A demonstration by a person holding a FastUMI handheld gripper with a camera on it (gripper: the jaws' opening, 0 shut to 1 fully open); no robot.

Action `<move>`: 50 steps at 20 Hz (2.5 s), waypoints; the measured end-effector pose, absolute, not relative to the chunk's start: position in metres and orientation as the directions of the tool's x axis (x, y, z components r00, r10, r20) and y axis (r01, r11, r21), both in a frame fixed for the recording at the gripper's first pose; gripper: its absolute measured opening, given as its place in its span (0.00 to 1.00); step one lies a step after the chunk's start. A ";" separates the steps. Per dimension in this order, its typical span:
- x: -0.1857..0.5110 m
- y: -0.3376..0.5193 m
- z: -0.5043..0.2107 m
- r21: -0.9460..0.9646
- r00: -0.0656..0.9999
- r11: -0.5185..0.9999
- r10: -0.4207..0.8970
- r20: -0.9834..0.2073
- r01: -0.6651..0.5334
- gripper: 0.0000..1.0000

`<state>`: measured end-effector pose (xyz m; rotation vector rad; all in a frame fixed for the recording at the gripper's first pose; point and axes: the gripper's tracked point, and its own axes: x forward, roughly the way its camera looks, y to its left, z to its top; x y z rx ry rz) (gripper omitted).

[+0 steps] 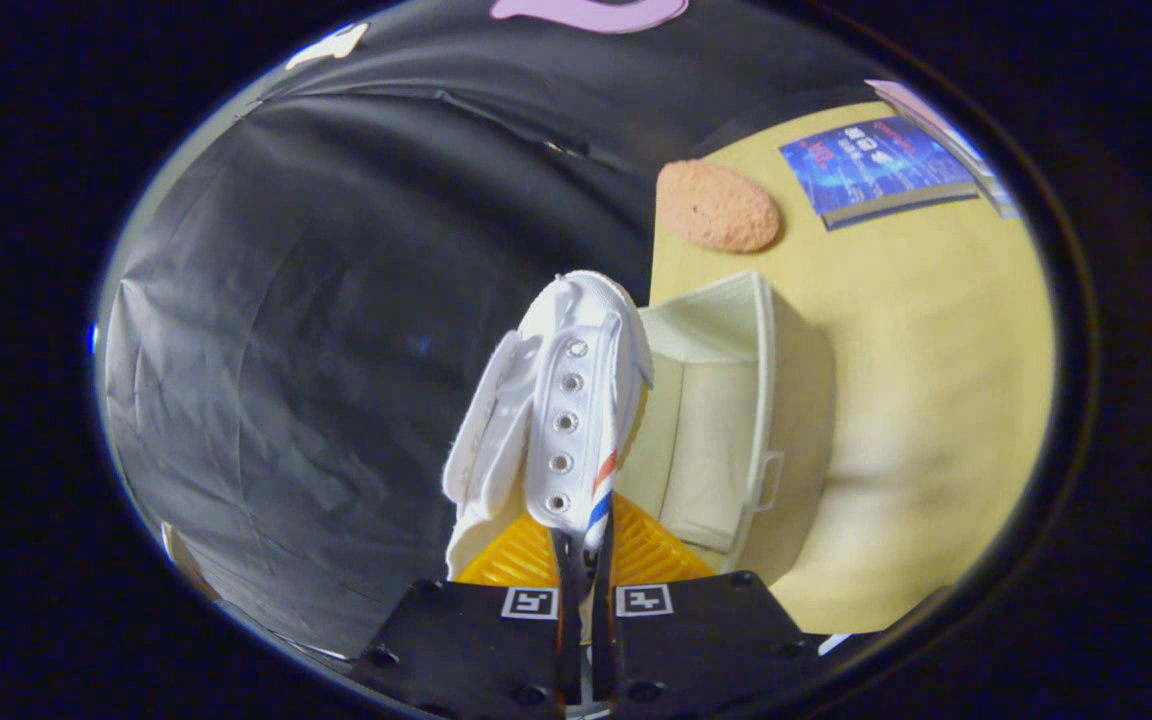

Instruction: Open the storage box then place both shoes into the box .Put the left shoe in first, then the right shoe, with the right side of both shoes facing outward in a uniform manner.

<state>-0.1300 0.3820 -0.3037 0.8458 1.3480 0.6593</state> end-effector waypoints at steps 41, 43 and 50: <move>-0.153 0.424 -0.404 0.474 -0.018 0.845 0.493 -0.870 0.249 0.45; -0.145 0.417 -0.384 0.516 0.015 0.817 0.531 -0.847 0.259 0.45; -0.101 0.345 -0.336 0.597 0.163 0.732 0.579 -0.799 0.328 0.45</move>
